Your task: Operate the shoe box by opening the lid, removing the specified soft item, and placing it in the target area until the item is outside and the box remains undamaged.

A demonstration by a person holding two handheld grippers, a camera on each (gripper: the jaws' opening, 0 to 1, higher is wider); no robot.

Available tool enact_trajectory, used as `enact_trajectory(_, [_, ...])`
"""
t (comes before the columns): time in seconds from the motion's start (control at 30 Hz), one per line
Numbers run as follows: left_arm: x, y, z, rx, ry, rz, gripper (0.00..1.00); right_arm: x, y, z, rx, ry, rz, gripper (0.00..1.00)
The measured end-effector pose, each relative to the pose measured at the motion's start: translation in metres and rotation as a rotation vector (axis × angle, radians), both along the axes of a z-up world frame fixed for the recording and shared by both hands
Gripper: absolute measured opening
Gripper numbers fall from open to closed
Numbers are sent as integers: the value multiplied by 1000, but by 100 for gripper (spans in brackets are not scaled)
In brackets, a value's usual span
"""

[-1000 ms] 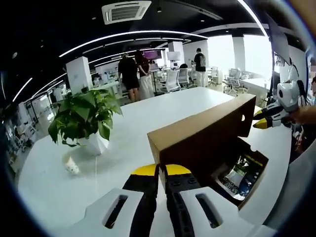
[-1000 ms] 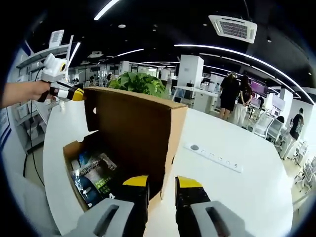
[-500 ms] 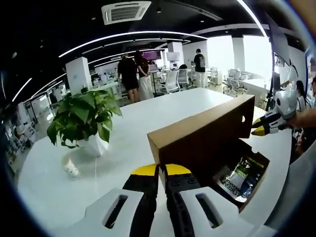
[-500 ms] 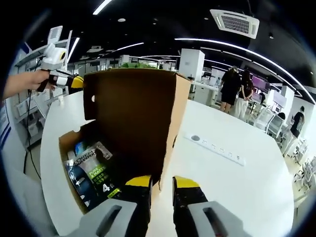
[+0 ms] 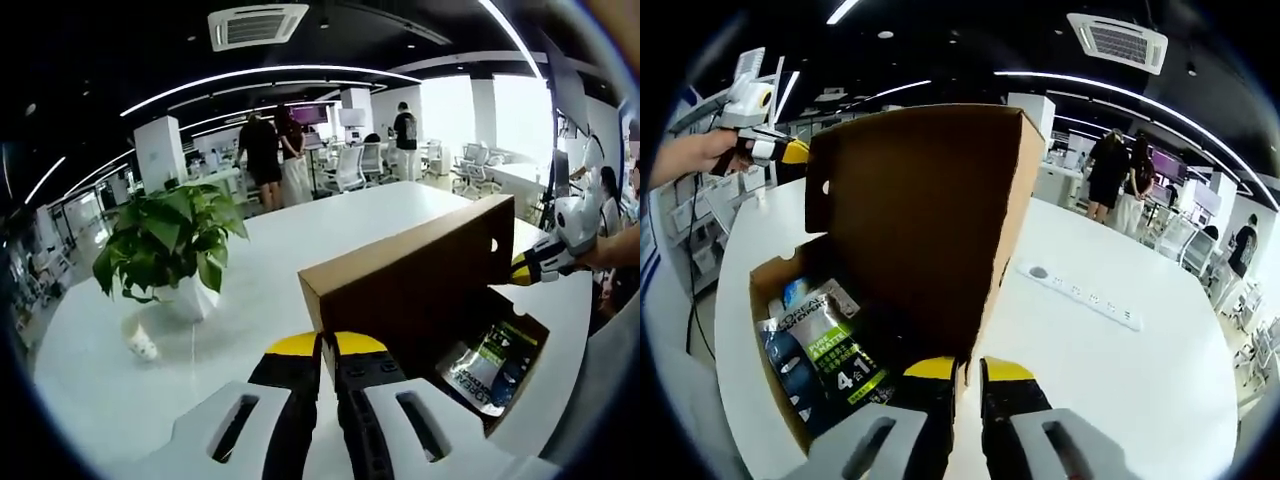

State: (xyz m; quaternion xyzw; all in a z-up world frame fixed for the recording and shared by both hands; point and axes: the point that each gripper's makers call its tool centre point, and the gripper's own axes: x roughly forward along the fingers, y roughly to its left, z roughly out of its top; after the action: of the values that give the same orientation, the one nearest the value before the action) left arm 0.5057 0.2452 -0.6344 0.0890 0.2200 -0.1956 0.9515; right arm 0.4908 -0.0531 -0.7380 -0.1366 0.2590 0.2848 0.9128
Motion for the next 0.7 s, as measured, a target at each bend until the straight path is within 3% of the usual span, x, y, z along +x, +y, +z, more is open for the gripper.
enact_trajectory(0.7, [10, 1, -4, 1, -23, -9, 2, 8, 0, -4, 19, 19, -34, 0])
